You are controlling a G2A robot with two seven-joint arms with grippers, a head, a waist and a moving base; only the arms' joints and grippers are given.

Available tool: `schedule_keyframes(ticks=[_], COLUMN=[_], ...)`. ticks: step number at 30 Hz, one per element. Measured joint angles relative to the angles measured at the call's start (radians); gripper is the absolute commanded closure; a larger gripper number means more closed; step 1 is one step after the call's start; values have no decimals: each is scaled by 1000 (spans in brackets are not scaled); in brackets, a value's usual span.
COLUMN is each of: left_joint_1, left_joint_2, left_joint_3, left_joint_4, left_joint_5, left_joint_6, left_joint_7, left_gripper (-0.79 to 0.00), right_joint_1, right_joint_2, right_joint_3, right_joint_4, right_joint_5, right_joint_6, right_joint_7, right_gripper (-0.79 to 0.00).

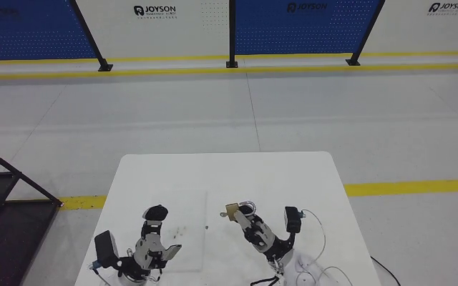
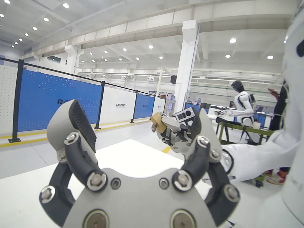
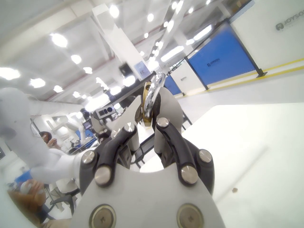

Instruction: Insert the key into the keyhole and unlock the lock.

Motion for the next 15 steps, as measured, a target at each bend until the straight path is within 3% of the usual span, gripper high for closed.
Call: schedule_keyframes(ticks=[5, 15], left_joint_1=[48, 93], left_joint_2=[15, 26], left_joint_3=[-94, -233], left_joint_4=[21, 93], left_joint_5=[-88, -188], left_joint_6=[-102, -157], left_joint_7=[-53, -126], left_gripper=[-785, -785], right_joint_1=[45, 199], right_joint_2=[-9, -75], right_joint_3=[-52, -275], right_joint_4=[38, 193], right_joint_5=[6, -42], right_joint_6=[99, 336], right_joint_7=[135, 366], right_gripper=[0, 0])
